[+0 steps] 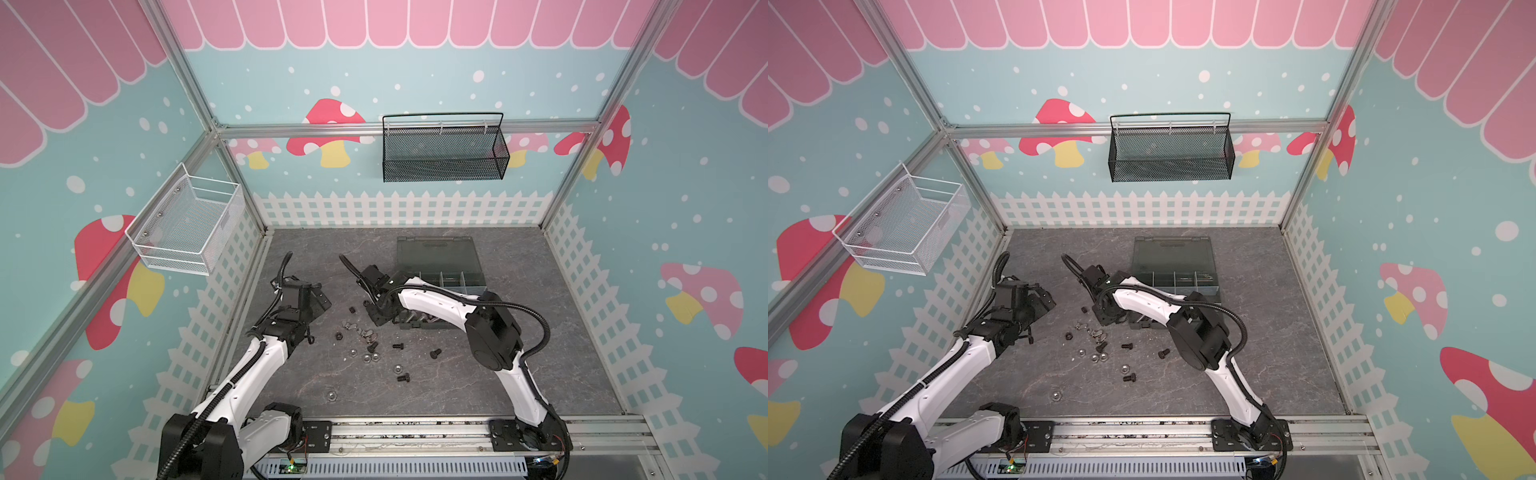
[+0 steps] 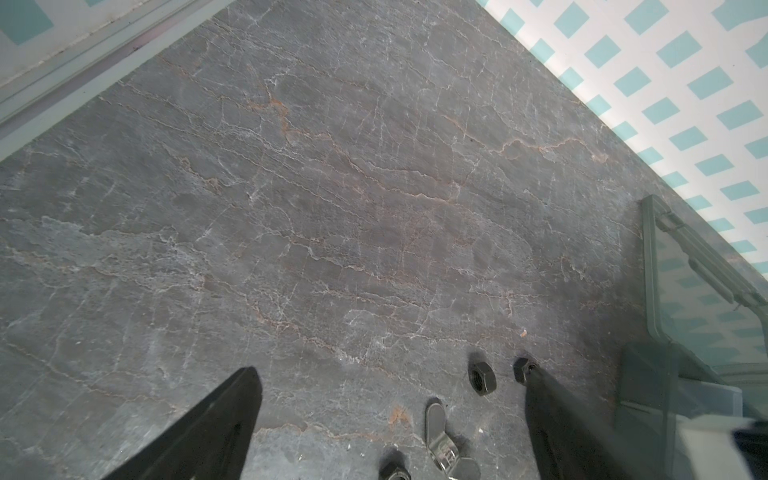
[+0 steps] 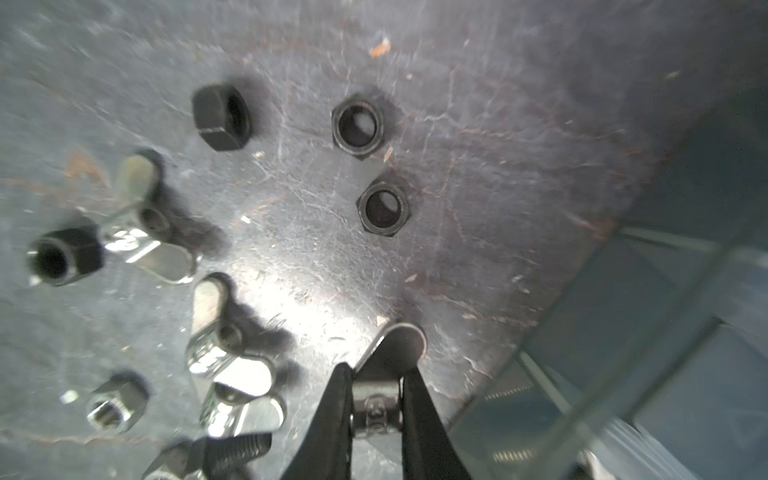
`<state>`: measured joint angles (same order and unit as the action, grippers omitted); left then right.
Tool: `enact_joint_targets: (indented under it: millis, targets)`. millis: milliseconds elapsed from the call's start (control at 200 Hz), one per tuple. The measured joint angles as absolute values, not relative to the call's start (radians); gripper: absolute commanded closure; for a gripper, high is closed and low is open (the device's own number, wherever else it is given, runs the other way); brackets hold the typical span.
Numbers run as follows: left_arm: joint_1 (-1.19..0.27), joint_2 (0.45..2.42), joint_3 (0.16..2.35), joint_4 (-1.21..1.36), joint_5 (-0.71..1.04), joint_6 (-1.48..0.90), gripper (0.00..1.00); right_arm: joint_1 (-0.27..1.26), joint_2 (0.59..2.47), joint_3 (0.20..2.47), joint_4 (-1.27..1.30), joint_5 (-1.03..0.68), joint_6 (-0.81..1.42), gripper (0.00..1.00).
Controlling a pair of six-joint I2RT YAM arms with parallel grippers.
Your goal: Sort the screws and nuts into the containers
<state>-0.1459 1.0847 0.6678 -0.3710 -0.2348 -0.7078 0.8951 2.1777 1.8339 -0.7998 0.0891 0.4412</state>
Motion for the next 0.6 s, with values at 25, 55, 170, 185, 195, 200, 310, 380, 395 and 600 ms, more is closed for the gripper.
enact_joint_targets:
  millis: [25,55,170,185,195,200,310,380,395,600]
  targets:
    - [-0.146,1.085,0.668,-0.371,-0.235,-0.707,0.00,0.889,2.152,1.819,-0.787,0.089,0.444,0.99]
    - [-0.146,1.085,0.668,-0.371,-0.235,-0.707,0.00,0.883,2.125,1.800,-0.775,0.089,0.448,0.99]
    - [-0.146,1.087,0.668,-0.371,-0.234,-0.708,0.00,0.837,2.002,1.710,-0.728,0.089,0.468,0.99]
    - [-0.146,1.089,0.668,-0.370,-0.234,-0.708,0.00,0.829,1.986,1.695,-0.721,0.086,0.471,0.99]
    - [-0.146,1.089,0.668,-0.370,-0.234,-0.708,0.00,0.823,1.973,1.684,-0.717,0.088,0.474,0.99]
    - [-0.146,1.090,0.668,-0.371,-0.234,-0.708,0.00,0.820,1.969,1.681,-0.715,0.089,0.474,0.99]
    - [-0.146,1.101,0.668,-0.370,-0.231,-0.708,0.00,0.751,1.856,1.563,-0.678,0.088,0.498,0.99]
    - [-0.146,1.110,0.668,-0.370,-0.228,-0.708,0.00,0.701,1.787,1.481,-0.660,0.088,0.514,0.99]
    - [-0.146,1.111,0.668,-0.370,-0.228,-0.708,0.00,0.691,1.773,1.462,-0.657,0.086,0.517,0.99]
    - [-0.146,1.138,0.668,-0.368,-0.214,-0.708,0.00,0.560,1.602,1.242,-0.641,0.096,0.554,0.98]
